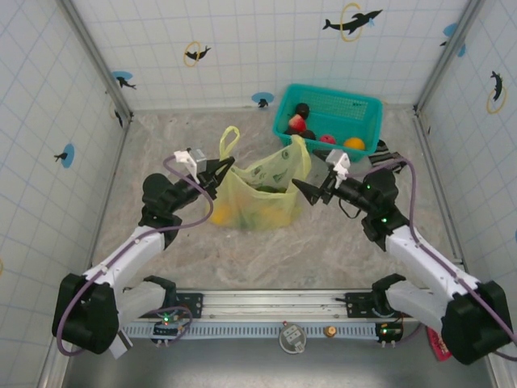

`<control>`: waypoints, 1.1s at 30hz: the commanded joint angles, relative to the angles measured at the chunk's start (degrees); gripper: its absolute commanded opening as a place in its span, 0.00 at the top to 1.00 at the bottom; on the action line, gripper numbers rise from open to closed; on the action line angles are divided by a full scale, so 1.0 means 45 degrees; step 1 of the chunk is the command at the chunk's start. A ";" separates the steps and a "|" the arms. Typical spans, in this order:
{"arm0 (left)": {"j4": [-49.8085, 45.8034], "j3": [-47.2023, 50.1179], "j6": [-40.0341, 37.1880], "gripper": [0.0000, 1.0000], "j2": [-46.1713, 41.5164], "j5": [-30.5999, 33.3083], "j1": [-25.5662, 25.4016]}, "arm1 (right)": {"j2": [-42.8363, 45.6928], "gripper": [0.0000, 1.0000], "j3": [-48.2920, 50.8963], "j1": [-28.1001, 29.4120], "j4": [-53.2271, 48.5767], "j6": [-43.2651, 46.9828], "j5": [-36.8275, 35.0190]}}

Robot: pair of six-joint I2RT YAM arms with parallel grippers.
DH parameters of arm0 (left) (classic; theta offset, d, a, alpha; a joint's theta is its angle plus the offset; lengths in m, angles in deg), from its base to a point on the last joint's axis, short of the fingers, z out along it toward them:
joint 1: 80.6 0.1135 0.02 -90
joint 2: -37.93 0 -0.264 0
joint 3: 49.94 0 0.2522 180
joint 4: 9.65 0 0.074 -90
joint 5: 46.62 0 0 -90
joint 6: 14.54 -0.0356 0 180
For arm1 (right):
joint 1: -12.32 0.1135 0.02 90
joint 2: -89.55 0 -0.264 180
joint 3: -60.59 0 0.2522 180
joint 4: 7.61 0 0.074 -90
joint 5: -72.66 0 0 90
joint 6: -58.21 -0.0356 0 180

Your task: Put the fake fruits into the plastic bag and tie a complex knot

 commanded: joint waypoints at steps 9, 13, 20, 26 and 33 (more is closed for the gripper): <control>0.1348 -0.0332 0.0125 1.00 0.0909 -0.1787 -0.0089 | -0.6215 0.00 -0.3619 -0.0305 0.5275 -0.3624 0.2448; 0.1343 -0.0601 0.0139 1.00 0.1255 -0.1872 -0.0094 | -0.7566 0.01 -0.4682 -0.0290 0.5863 -0.4452 0.2641; 0.1070 -0.0609 -0.0177 1.00 0.1149 -0.1572 -0.0091 | -0.8338 0.61 -0.5486 -0.0136 0.5369 -0.4536 0.2043; 0.0178 -0.0640 -0.0555 1.00 0.0775 -0.0258 -0.0094 | -0.7241 1.00 -0.5000 0.0084 0.3902 -0.3052 0.0690; -0.1784 -0.0928 -0.1271 1.00 0.0166 0.1883 -0.0245 | -0.4743 1.00 -0.6413 0.0996 -0.3809 0.1781 -0.4576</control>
